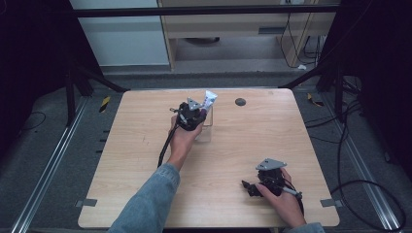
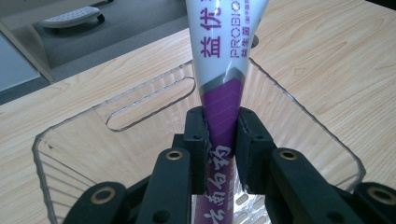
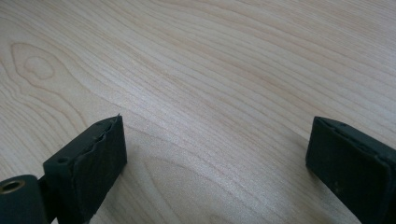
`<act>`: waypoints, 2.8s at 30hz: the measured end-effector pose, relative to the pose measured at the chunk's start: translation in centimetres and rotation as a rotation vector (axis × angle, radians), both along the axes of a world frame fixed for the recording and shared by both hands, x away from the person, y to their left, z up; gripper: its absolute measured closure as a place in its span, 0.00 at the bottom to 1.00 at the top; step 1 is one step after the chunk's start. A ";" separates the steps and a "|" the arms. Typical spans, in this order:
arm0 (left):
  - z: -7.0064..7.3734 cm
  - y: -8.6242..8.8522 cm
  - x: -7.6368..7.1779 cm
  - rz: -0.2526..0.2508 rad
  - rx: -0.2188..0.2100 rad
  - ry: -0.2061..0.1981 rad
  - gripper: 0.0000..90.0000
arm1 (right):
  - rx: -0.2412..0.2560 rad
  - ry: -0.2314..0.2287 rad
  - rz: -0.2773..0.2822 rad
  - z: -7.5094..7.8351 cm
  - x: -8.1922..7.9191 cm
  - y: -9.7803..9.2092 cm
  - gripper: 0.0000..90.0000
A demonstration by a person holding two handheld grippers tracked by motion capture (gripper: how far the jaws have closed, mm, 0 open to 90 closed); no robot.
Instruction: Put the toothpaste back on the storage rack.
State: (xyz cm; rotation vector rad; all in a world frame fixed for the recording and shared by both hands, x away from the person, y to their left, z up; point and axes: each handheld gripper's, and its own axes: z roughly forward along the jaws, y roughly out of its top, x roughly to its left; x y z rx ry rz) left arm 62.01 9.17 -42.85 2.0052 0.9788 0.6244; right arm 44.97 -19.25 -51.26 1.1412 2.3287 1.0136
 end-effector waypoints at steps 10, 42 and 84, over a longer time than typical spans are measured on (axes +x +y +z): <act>0.0 -0.1 0.0 -0.010 -0.005 0.002 0.84 | 0.000 0.000 0.000 0.0 0.0 0.0 0.06; 2.1 0.9 -1.0 -0.013 -0.027 -0.034 0.79 | -0.006 -0.002 0.000 0.0 0.0 0.0 0.06; 6.0 3.4 -4.9 -0.132 -0.094 -0.006 0.32 | -0.003 -0.002 -0.005 0.0 -0.1 0.2 0.06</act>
